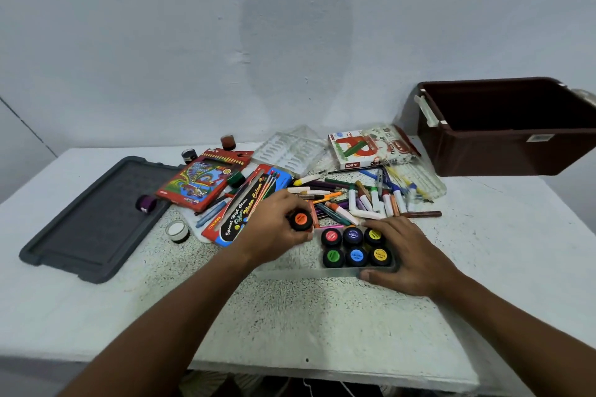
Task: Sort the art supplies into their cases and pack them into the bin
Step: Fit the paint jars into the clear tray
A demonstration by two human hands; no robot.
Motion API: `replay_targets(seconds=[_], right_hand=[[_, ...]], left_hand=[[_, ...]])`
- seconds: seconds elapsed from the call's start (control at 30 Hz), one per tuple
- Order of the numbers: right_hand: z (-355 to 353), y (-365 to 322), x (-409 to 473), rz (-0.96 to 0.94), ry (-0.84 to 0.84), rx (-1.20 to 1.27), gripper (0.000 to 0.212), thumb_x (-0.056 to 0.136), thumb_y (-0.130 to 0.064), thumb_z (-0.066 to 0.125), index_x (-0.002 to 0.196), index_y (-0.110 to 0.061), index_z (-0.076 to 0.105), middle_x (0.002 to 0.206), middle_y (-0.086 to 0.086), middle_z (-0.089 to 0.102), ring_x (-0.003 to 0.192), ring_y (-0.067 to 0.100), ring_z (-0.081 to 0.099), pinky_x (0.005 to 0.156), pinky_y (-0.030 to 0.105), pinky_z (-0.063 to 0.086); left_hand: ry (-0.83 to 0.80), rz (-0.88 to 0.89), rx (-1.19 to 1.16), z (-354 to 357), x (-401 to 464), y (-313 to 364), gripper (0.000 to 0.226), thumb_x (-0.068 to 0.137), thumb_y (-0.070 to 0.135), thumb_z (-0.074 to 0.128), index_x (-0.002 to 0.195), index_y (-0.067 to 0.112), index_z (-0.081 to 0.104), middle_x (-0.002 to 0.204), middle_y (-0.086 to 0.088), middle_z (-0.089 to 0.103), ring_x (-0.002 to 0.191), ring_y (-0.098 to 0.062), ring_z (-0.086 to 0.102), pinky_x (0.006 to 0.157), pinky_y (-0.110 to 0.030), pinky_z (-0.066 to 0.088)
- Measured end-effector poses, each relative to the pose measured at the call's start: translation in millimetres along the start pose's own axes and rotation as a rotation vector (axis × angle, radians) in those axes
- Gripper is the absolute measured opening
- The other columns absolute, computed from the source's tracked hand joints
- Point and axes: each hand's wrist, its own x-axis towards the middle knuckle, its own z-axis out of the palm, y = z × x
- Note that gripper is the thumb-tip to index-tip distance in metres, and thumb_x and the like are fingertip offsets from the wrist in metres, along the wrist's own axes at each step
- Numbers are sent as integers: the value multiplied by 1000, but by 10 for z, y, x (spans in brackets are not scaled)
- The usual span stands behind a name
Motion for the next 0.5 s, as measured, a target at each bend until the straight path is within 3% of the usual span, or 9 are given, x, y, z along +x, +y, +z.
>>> replay_targets(seconds=[0.07, 0.2, 0.5], right_hand=[[-1, -3, -1, 1, 0, 1, 83, 69, -81, 58, 137, -36, 40, 122, -15, 48, 114, 6, 41, 94, 38, 44], [3, 1, -4, 8, -5, 0, 84, 69, -81, 57, 138, -36, 40, 121, -16, 48, 114, 6, 41, 94, 38, 45], [11, 27, -1, 25, -9, 12, 88, 67, -84, 56, 139, -35, 42, 122, -17, 48, 114, 6, 42, 95, 36, 43]], left_hand=[[-19, 32, 20, 72, -58, -36, 41, 64, 15, 87, 101, 12, 69, 98, -2, 61, 89, -13, 55, 76, -3, 37], [-27, 114, 41, 194, -165, -54, 37, 64, 10, 84, 98, 8, 67, 96, -6, 62, 86, -18, 57, 76, -28, 49], [29, 185, 163, 386, -165, -108, 35, 74, 16, 80, 106, 9, 67, 98, -6, 59, 86, -20, 59, 70, -36, 57]])
